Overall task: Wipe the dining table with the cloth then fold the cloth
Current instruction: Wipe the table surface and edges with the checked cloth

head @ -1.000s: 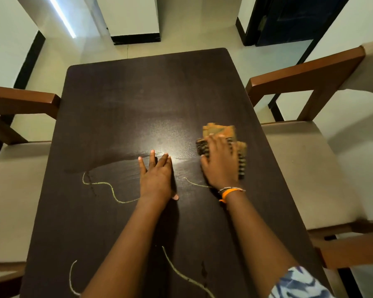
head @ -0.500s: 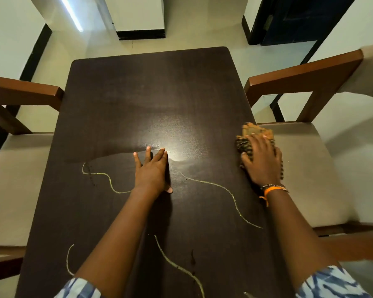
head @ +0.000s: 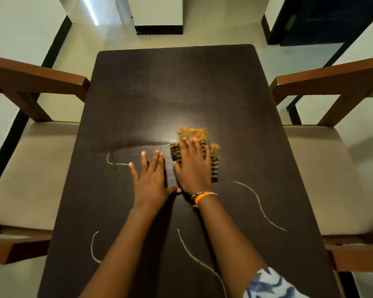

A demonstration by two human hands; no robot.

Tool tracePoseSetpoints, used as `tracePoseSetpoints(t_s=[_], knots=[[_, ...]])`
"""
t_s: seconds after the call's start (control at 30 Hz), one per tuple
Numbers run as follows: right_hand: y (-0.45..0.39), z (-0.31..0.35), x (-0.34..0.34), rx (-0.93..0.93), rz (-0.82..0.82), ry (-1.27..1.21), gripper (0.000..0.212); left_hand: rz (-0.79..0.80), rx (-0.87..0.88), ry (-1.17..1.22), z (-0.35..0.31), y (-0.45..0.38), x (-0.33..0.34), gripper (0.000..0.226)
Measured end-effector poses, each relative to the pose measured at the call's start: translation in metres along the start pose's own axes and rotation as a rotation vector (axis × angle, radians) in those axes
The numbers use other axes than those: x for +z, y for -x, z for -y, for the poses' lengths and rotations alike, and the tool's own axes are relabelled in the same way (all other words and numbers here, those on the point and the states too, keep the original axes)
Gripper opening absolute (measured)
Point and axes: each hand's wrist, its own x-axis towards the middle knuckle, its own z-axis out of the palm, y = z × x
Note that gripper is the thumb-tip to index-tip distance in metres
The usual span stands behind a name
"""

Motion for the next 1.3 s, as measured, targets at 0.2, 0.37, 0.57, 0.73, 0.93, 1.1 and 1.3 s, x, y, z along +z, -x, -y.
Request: tracePoseSetpoints(t_s=[0.2, 0.37, 0.57, 0.73, 0.93, 1.1, 1.3], knots=[[-0.004, 0.043, 0.018, -0.236, 0.108, -0.036, 0.058, 0.019, -0.097, -0.006, 0.056, 0.013, -0.013, 0.109], [-0.006, -0.012, -0.001, -0.052, -0.010, 0.042, 0.068, 0.066, -0.219, -0.014, 0.111, 0.017, -0.028, 0.109], [0.005, -0.051, -0.016, 0.310, -0.088, 0.103, 0.061, 0.059, -0.258, -0.008, 0.133, 0.022, -0.024, 0.097], [-0.001, 0.015, 0.009, 0.258, -0.090, 0.081, 0.059, 0.046, -0.227, -0.014, 0.135, 0.020, -0.021, 0.096], [-0.014, 0.150, 0.061, -0.050, 0.059, -0.037, 0.061, 0.073, -0.184, 0.037, 0.147, 0.026, -0.016, 0.098], [-0.021, 0.169, 0.066, -0.246, 0.162, -0.047, 0.060, 0.077, -0.242, 0.091, 0.165, 0.039, -0.013, 0.099], [-0.021, 0.091, 0.041, -0.079, 0.039, 0.025, 0.058, 0.042, -0.285, 0.081, 0.198, 0.032, -0.021, 0.096]])
